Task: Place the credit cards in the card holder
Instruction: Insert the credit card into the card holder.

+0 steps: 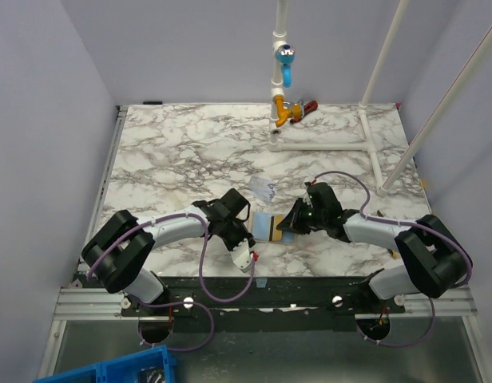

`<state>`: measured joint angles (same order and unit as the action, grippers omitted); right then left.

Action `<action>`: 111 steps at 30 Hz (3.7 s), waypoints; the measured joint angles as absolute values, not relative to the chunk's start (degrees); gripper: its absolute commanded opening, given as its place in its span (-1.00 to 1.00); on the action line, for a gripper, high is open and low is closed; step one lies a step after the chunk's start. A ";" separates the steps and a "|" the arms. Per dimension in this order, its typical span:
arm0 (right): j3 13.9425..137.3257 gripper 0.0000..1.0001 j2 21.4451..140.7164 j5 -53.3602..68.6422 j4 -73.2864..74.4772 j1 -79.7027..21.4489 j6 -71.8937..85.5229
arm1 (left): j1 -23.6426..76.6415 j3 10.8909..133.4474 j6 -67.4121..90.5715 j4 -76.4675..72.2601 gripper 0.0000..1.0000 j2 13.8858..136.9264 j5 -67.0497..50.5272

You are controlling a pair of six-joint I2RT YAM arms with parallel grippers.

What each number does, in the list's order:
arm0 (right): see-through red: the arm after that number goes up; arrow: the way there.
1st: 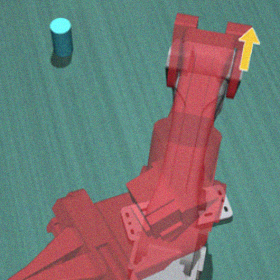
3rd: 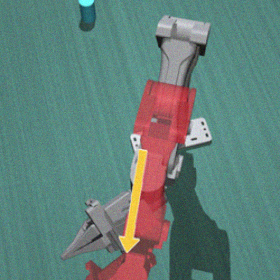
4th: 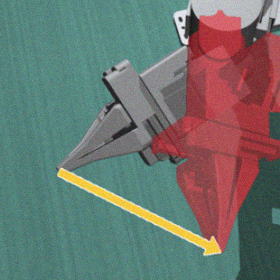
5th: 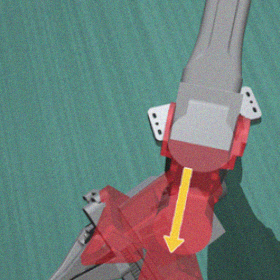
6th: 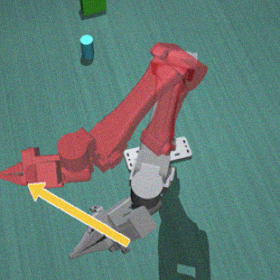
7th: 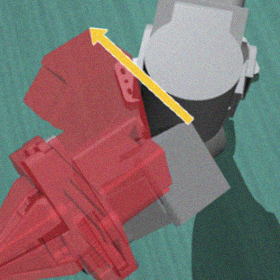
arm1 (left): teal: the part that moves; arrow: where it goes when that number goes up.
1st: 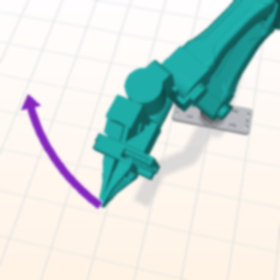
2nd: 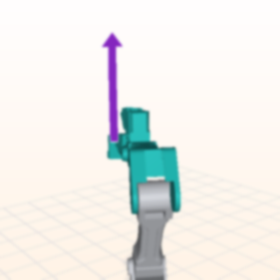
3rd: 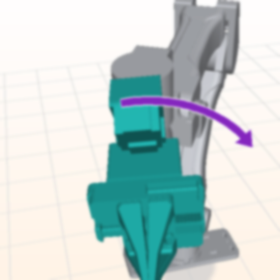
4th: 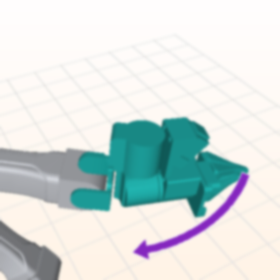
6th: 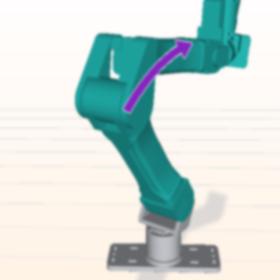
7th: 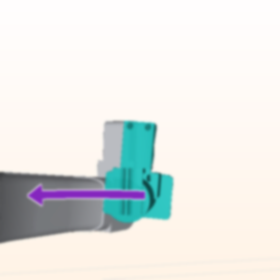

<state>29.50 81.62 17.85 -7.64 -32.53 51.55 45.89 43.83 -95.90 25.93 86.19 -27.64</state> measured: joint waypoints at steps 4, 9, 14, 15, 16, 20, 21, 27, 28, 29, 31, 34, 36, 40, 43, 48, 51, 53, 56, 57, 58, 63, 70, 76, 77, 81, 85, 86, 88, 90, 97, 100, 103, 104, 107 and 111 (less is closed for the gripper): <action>29.45 -0.99 81.56 17.34 -8.32 -32.51 51.83 | 46.28 44.05 -95.77 26.15 -0.56 86.46 -27.62; 28.10 -0.99 79.57 15.73 -9.04 -32.38 52.51 | 46.98 44.38 -95.48 26.30 -0.71 86.96 -27.57; 27.18 -0.99 79.24 14.79 -10.76 -32.18 53.12 | 47.53 45.45 -94.80 27.18 -0.85 87.57 -27.44; 27.09 -0.99 79.46 14.79 -11.20 -32.18 53.19 | 47.55 45.60 -94.67 27.22 -0.87 87.61 -27.42; 27.09 -0.99 79.83 14.79 -11.68 -32.18 53.25 | 47.59 45.87 -94.56 27.35 -0.89 87.64 -27.40; 26.92 -0.99 81.01 14.81 -13.32 -32.18 53.65 | 47.77 46.33 -94.26 27.86 -0.94 87.72 -27.22; 26.81 -0.99 81.06 14.81 -13.67 -32.18 53.78 | 47.77 46.39 -94.21 27.99 -0.95 87.77 -27.20; 25.54 -0.99 81.19 14.94 -15.73 -32.16 54.13 | 47.81 46.39 -93.86 28.12 -1.00 87.94 -27.14; 25.34 -0.99 81.43 15.18 -16.21 -32.16 54.22 | 47.88 46.39 -93.80 28.14 -1.00 87.94 -27.11; 25.21 -0.99 81.67 15.42 -16.62 -32.16 54.24 | 48.01 46.39 -93.76 28.21 -1.00 87.96 -27.11; 24.95 -0.99 82.28 16.03 -17.52 -32.12 54.37 | 48.18 46.39 -93.58 28.29 -1.00 87.99 -27.09; 24.77 -0.99 83.31 17.26 -18.87 -32.12 54.46 | 48.42 46.39 -93.32 28.45 -1.00 87.99 -27.07; 24.77 -0.99 84.27 18.37 -19.88 -32.08 54.43 | 48.51 46.39 -93.14 28.71 -1.00 87.99 -27.07; 24.77 -0.99 85.62 19.99 -20.58 -31.75 54.39 | 48.51 46.39 -92.92 29.10 -1.00 88.01 -27.05; 24.80 -0.99 85.78 20.62 -20.71 -31.73 54.15 | 48.51 46.39 -92.71 29.10 -1.00 88.03 -27.05; 25.12 -0.99 87.11 21.67 -20.88 -31.73 53.89 | 48.51 46.81 -91.88 30.24 -1.00 88.07 -26.96; 25.54 -0.99 87.99 22.28 -20.97 -31.70 53.69 | 48.51 48.60 -90.50 31.99 -1.00 87.99 -26.70; 26.00 -0.99 88.55 22.59 -20.91 -31.68 53.28 | 48.49 49.89 -89.69 32.64 -1.00 87.74 -26.50; 26.52 -0.99 88.99 22.81 -20.43 -31.68 52.58 | 48.49 52.77 -88.01 34.83 -1.00 86.11 -26.35; 26.76 -0.99 89.06 22.83 -20.08 -31.70 52.38 | 48.49 53.41 -87.68 35.29 -1.00 85.54 -26.35; 26.98 -0.99 89.12 22.83 -19.84 -31.70 52.18 | 48.45 54.06 -86.94 35.59 -1.00 84.88 -26.37; 27.68 -0.99 89.17 22.85 -18.44 -31.70 51.59 | 46.85 54.85 -85.17 35.09 -1.00 84.36 -25.52; 28.03 -0.99 89.19 22.85 -17.76 -31.70 51.35 | 45.60 54.50 -84.14 30.48 -0.98 87.53 -23.38; 28.12 -0.99 89.19 22.85 -17.58 -31.70 51.37 | 45.63 53.76 -83.26 26.92 -0.98 89.95 -23.00; 28.21 -0.99 89.21 22.85 -17.43 -31.70 51.37 | 45.69 53.60 -83.26 26.65 -0.98 90.04 -22.98; 28.64 -0.99 89.41 22.94 -16.84 -31.70 51.35 | 45.87 53.41 -83.31 26.28 -1.00 90.67 -22.87; 29.21 -0.99 90.15 23.44 -16.80 -31.68 51.35 | 45.87 51.72 -83.85 25.91 -1.00 90.94 -22.44; 29.41 -0.99 90.32 23.57 -16.80 -31.68 51.35 | 45.87 51.20 -84.20 25.89 -1.00 90.94 -22.35; 29.80 -0.99 90.76 23.92 -16.75 -31.68 51.18 | 45.87 50.33 -84.68 25.85 -1.00 90.96 -22.06; 30.00 -0.99 91.02 24.18 -16.78 -31.68 50.96 | 45.87 49.67 -85.03 25.76 -1.00 90.98 -21.65; 30.50 -0.99 91.66 25.61 -16.82 -31.59 49.80 | 45.87 48.51 -85.52 24.27 -1.00 90.96 -21.37; 30.63 -0.99 91.94 26.76 -17.02 -31.42 49.04 | 45.87 48.05 -85.78 23.66 -1.00 90.78 -21.37; 31.05 -0.99 92.53 27.62 -17.04 -31.27 48.25 | 45.87 47.31 -86.15 22.76 -1.00 90.41 -21.32; 31.14 -0.99 92.68 27.83 -17.08 -31.20 48.03 | 45.87 47.22 -86.24 22.65 -1.00 90.32 -21.30; 31.79 -0.99 93.34 28.53 -17.04 -31.11 47.72 | 45.89 47.11 -86.46 22.55 -1.00 90.26 -21.28; 32.75 -0.98 94.02 29.54 -16.88 -31.11 47.13 | 46.06 46.57 -87.15 22.02 -1.00 90.00 -20.95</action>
